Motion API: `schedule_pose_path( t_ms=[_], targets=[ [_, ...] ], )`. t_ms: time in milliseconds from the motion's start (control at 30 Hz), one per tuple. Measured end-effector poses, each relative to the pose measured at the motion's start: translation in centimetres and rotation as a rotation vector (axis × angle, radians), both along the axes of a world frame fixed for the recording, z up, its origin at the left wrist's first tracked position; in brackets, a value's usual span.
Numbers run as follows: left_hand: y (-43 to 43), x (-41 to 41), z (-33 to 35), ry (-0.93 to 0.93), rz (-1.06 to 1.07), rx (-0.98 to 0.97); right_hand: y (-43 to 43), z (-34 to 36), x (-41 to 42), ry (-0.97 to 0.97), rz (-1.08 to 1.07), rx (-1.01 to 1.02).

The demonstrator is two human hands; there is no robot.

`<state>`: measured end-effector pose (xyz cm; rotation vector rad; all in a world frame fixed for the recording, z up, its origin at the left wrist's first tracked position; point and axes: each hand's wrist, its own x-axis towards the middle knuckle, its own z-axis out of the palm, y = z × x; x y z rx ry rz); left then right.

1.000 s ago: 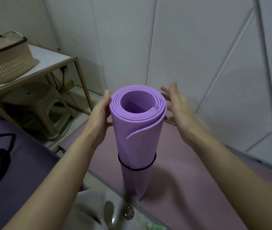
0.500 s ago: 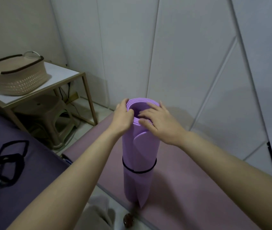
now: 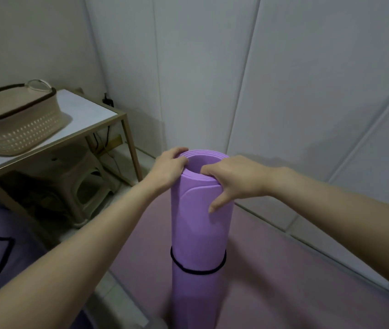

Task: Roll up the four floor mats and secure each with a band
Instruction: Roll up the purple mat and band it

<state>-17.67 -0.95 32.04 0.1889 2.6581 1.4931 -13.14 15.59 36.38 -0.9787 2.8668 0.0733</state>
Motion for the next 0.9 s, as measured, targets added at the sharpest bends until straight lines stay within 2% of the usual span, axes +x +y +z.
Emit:
schedule_pose_path(
  t_ms=[200,400,600,733,900],
  targets=[
    [1.1,-3.4,1.5,0.008,0.037,-0.055,0.9,1.5,-4.5,0.009,0.012,0.058],
    [-3.6,-8.0,5.4,0.140,-0.028,-0.088,-1.7,5.7,-11.6,0.059,-0.042,0.060],
    [-12.5,-15.6,6.8,0.067,-0.068,-0.544,-4.4,7.8,-22.3,0.035,-0.230,-0.045],
    [-18.1,-21.9,5.7,-0.018,-0.036,-0.695,-7.5,7.5,-30.0,0.055,-0.336,-0.039],
    [-22.8,-28.3,2.4,-0.164,-0.062,-0.790,-12.3,5.4,-37.8,0.089,-0.363,-0.016]
  ],
)
